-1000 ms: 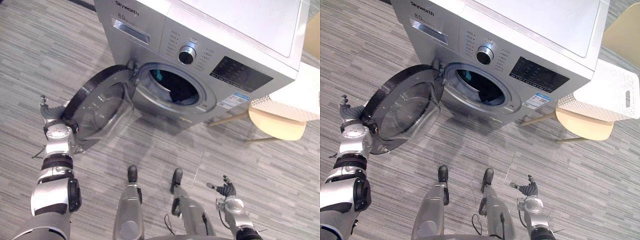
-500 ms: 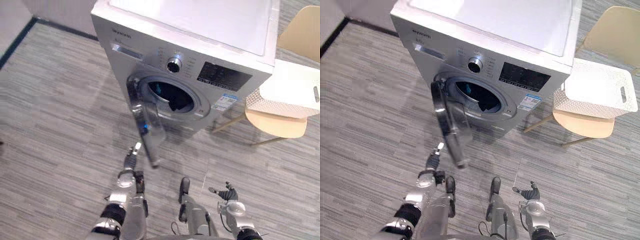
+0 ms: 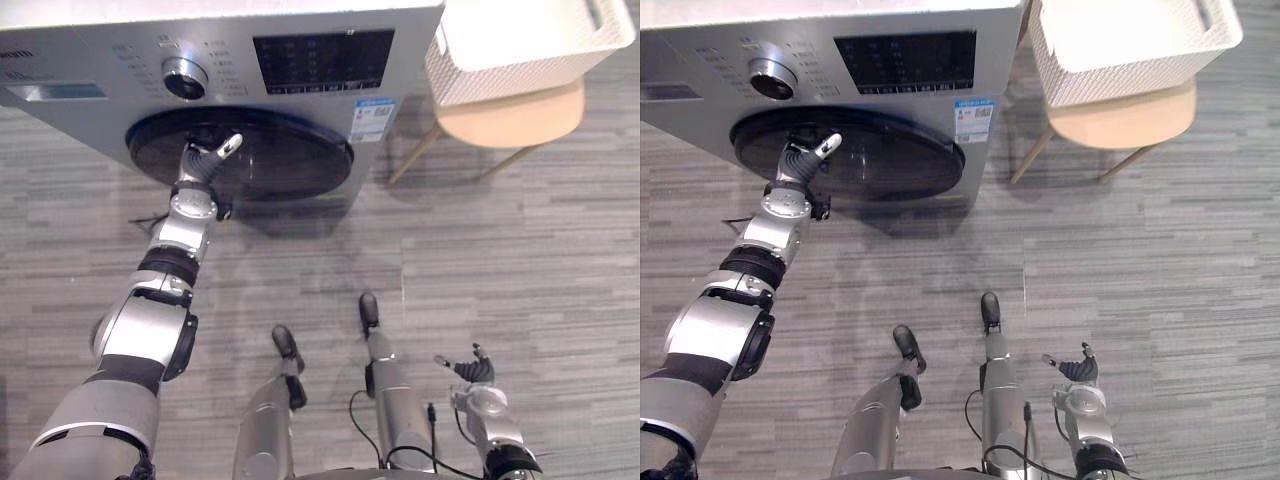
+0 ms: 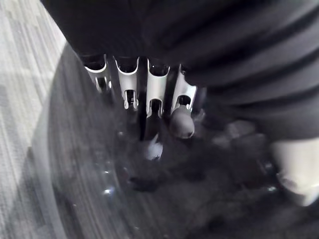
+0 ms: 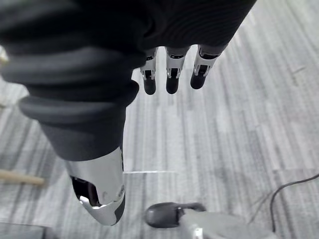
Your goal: Pick up the laundry basket with both hands and put the clothes into the washing machine.
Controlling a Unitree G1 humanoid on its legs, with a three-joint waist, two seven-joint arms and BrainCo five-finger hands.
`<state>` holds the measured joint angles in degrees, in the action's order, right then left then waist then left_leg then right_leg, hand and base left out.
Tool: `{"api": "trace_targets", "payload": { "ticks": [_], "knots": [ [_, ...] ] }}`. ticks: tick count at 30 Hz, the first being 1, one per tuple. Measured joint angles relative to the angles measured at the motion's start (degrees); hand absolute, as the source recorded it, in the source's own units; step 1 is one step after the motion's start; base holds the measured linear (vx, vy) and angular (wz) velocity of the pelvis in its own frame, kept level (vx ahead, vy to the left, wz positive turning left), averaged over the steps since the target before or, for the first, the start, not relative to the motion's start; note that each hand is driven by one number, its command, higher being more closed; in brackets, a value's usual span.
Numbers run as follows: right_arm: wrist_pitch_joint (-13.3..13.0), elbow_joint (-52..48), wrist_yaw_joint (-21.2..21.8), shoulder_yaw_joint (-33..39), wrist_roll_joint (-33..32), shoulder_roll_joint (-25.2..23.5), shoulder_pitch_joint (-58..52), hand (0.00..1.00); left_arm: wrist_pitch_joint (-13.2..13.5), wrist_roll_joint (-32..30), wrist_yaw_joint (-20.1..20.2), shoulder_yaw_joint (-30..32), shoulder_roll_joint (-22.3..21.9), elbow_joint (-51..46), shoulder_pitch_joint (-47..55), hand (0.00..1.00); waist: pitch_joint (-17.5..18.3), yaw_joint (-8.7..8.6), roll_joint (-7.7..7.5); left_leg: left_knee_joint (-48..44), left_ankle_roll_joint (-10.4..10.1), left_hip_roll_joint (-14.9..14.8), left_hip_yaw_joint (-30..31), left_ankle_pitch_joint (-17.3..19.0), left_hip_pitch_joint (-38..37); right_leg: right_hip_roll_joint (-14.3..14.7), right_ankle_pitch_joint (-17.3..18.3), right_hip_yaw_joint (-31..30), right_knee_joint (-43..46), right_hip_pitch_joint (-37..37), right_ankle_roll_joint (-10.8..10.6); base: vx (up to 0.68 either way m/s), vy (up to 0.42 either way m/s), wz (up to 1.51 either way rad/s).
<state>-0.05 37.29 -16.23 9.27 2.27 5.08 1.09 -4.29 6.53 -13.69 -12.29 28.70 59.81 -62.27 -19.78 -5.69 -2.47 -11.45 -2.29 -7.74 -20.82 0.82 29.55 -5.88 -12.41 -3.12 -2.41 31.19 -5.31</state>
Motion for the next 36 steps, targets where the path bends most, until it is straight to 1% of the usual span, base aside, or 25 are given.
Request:
{"api": "trace_targets", "payload": {
  "ticks": [1,3,5,6,8,10,11,12,13,14,15,17,18,20,23,24,25,26,27,28,29,31,33,35,36],
  "knots": [
    [-0.72,-1.35,0.00,-0.49,-0.10,-0.55,-0.44,0.00,0.10,-0.01,0.02,0.01,-0.44,-0.03,0.00,0.00,-0.06,0.51,-0.12,-0.80,-0.08,-0.53,0.23,0.32,0.27,0.34,0.00,0.17,0.23,-0.10,0.00,-0.02,-0.035,0.01],
    [-1.89,-3.62,-0.01,-1.04,-0.57,-0.60,-0.60,0.00,0.08,-0.02,0.03,0.13,-0.91,-0.23,0.01,0.00,-0.07,0.54,-0.13,-1.89,-0.08,-1.04,0.56,1.03,0.27,0.56,0.02,0.63,0.32,-0.81,-0.01,0.00,-0.009,0.04],
    [-2.19,-5.06,-0.01,-1.33,-0.66,-0.67,-1.24,0.00,0.09,-0.16,0.00,1.67,-2.35,-1.11,0.43,0.00,-0.06,1.04,-0.13,-2.76,-0.05,-1.38,1.41,1.61,0.20,0.70,0.08,1.51,0.33,-1.78,-0.01,0.00,-0.021,0.15],
    [-2.25,-5.15,-0.01,-1.36,-0.69,-0.76,-1.83,0.00,0.37,-0.33,0.00,2.78,-3.61,-3.62,2.03,0.00,-0.06,1.17,-0.13,-2.66,-0.06,-1.37,2.28,1.76,-0.27,0.67,0.50,2.27,0.34,-2.84,0.52,0.01,-0.023,0.29],
    [-1.96,-5.07,-0.05,-1.44,-0.73,-1.14,-3.14,0.00,2.62,-0.32,-0.12,4.06,-6.25,-10.26,7.82,0.00,-0.05,1.76,-0.13,-2.41,0.05,-1.37,3.75,1.67,-2.25,0.70,1.43,4.12,0.47,-5.61,1.22,0.03,-0.030,0.36],
    [-1.83,-5.04,-0.04,-1.48,-0.76,-1.42,-3.81,0.00,3.85,-0.32,-0.30,4.15,-8.05,-15.01,13.86,0.00,-0.03,2.20,-0.13,-2.06,0.00,-1.40,4.73,1.67,-4.59,0.80,2.86,5.10,1.56,-7.86,1.38,0.04,-0.034,0.29],
    [-1.73,-5.02,-0.05,-1.52,-0.77,-1.44,-4.12,0.00,4.68,-0.31,-0.42,4.67,-9.92,-18.56,19.78,0.00,0.02,2.54,-0.06,-1.18,-0.06,-1.27,5.28,1.66,-6.95,0.76,4.56,6.26,3.10,-9.62,1.56,0.05,-0.029,0.34],
    [-1.56,-4.97,-0.04,-1.44,-0.75,-1.43,-4.86,0.00,4.95,-0.33,-0.44,4.83,-12.52,-21.29,26.00,0.00,0.58,3.69,0.05,-0.22,-0.15,-1.16,5.61,1.68,-9.19,0.74,6.19,6.94,4.56,-11.21,1.63,0.05,-0.028,0.37],
    [-1.37,-4.85,0.00,-1.46,-0.71,-1.48,-5.21,0.00,5.04,-0.34,-0.43,5.11,-13.95,-22.48,29.45,0.00,1.06,4.11,0.10,0.37,-0.35,-1.06,6.08,1.77,-10.18,0.71,6.86,7.53,5.07,-12.02,1.79,0.08,-0.019,0.44],
    [-0.94,-4.16,0.09,-1.28,-0.65,-1.79,-5.70,0.00,5.05,-0.34,-0.20,5.18,-16.23,-24.10,36.68,0.00,2.69,4.73,0.06,1.78,-1.02,-0.90,6.69,1.12,-11.88,0.57,8.29,8.46,6.21,-13.18,1.92,0.12,-0.024,0.53],
    [-0.66,-2.55,0.18,-0.82,-0.60,-2.00,-5.80,0.00,5.01,-0.34,0.10,5.26,-17.98,-24.67,44.21,0.00,4.79,5.20,0.15,3.09,-1.63,-0.53,7.99,0.35,-13.20,0.28,9.82,9.96,7.23,-14.17,1.89,0.14,-0.019,0.62],
    [-0.37,0.48,0.30,0.42,-0.50,-2.00,-5.69,0.00,4.69,-0.37,1.34,6.15,-20.21,-24.43,53.74,0.00,6.76,5.40,0.89,5.64,-1.84,0.30,10.54,-0.79,-15.87,-0.39,11.97,12.86,8.27,-16.89,1.71,0.18,-0.005,0.84],
    [0.17,2.89,0.40,1.16,-0.39,-1.93,-5.44,0.00,4.67,-0.45,2.08,7.58,-21.28,-23.69,58.48,0.00,7.81,6.61,1.36,7.12,-2.07,0.79,12.21,-1.49,-17.38,-0.79,13.08,14.82,8.51,-18.79,1.50,0.19,0.004,1.01],
    [0.54,5.99,1.15,2.08,-0.37,-1.77,-5.10,0.00,4.64,-0.53,2.86,11.01,-22.52,-20.78,62.73,0.00,8.89,7.98,2.19,8.11,-2.28,1.33,14.90,-2.04,-18.89,-1.37,14.61,18.11,9.00,-21.69,1.33,0.11,0.009,0.99],
    [0.54,9.61,1.68,2.16,0.11,-1.75,-3.99,0.00,4.58,-1.46,3.60,15.64,-22.83,-14.84,65.96,0.00,10.45,8.35,3.09,9.59,-1.94,2.70,16.50,-4.05,-19.88,-3.36,17.41,24.58,10.90,-25.20,0.79,0.04,0.037,1.07],
    [0.51,10.01,1.73,2.26,0.10,-1.74,-3.61,0.00,4.55,-1.79,3.61,16.52,-22.85,-13.68,66.26,0.00,10.63,8.23,3.20,9.58,-1.84,2.85,15.09,-4.36,-19.50,-4.20,17.98,26.39,11.54,-25.85,0.61,-0.06,0.074,1.31],
    [0.43,10.78,1.79,2.84,0.08,-1.53,-3.25,0.00,4.48,-2.29,3.60,17.55,-23.24,-11.82,66.17,0.00,11.05,8.14,3.56,8.35,-0.08,1.69,8.35,-3.09,-18.67,-5.21,18.83,29.73,11.89,-26.86,0.19,-0.06,0.070,1.09],
    [0.49,11.05,1.80,2.85,0.04,-1.37,-3.05,0.00,4.49,-2.45,3.49,17.74,-23.42,-11.41,66.18,0.00,11.11,8.18,3.54,7.63,0.17,1.08,4.43,-2.92,-18.35,-5.59,18.95,30.74,11.86,-27.20,0.00,-0.02,0.117,1.14],
    [0.46,11.55,1.81,2.84,0.04,-1.06,-2.43,0.00,4.49,-2.66,3.47,17.81,-23.62,-10.38,66.12,0.00,11.16,8.17,3.53,6.61,0.44,-0.61,-3.44,-2.76,-18.01,-6.45,19.53,32.18,11.99,-27.54,-0.62,0.05,0.106,0.77],
    [0.53,12.50,1.84,2.81,0.04,-0.81,-1.49,0.00,4.50,-2.81,3.51,18.04,-23.67,-9.41,66.22,0.00,11.26,8.26,3.34,6.27,0.83,-1.10,-7.13,-2.70,-17.66,-7.34,19.60,32.88,12.25,-27.44,-1.23,0.05,0.112,0.58],
    [0.56,13.28,1.88,2.71,0.06,-0.82,-0.82,0.00,4.50,-2.84,3.50,18.43,-23.67,-8.86,66.35,0.00,11.26,8.35,3.11,6.22,1.22,-0.82,-6.99,-2.47,-17.47,-7.47,19.48,32.86,12.17,-27.38,-1.55,0.06,0.106,0.29],
    [0.61,15.04,2.03,2.15,0.12,-1.29,1.18,0.00,4.50,-2.86,3.49,19.87,-23.20,-7.15,66.85,0.00,11.39,8.39,1.82,5.14,2.69,1.00,-5.94,-1.14,-16.59,-8.62,18.86,33.03,10.49,-28.09,-2.65,0.11,0.126,0.20],
    [0.70,16.13,2.43,1.95,0.19,-1.29,1.89,0.00,4.54,-2.86,3.52,20.73,-23.07,-7.13,66.96,0.00,11.62,8.60,0.95,3.88,3.03,1.96,-5.50,0.37,-15.98,-9.32,18.51,33.22,9.34,-28.86,-3.29,0.15,0.114,0.22],
    [0.73,17.18,2.57,1.94,0.62,-1.24,1.96,0.00,4.62,-2.85,3.50,22.20,-22.85,-7.33,67.14,0.00,12.04,9.80,-0.24,-1.34,3.70,3.18,-3.90,5.17,-14.39,-10.99,19.10,34.63,9.62,-30.60,-4.62,0.21,0.121,0.30],
    [0.74,17.57,2.60,1.92,0.63,-1.25,2.06,0.00,4.68,-2.85,3.50,22.61,-22.82,-7.50,67.36,0.00,12.15,9.79,-0.44,-3.03,3.76,3.38,-3.05,6.64,-13.93,-11.65,19.35,34.90,11.27,-30.71,-5.18,0.24,0.120,0.44]
  ]
}}
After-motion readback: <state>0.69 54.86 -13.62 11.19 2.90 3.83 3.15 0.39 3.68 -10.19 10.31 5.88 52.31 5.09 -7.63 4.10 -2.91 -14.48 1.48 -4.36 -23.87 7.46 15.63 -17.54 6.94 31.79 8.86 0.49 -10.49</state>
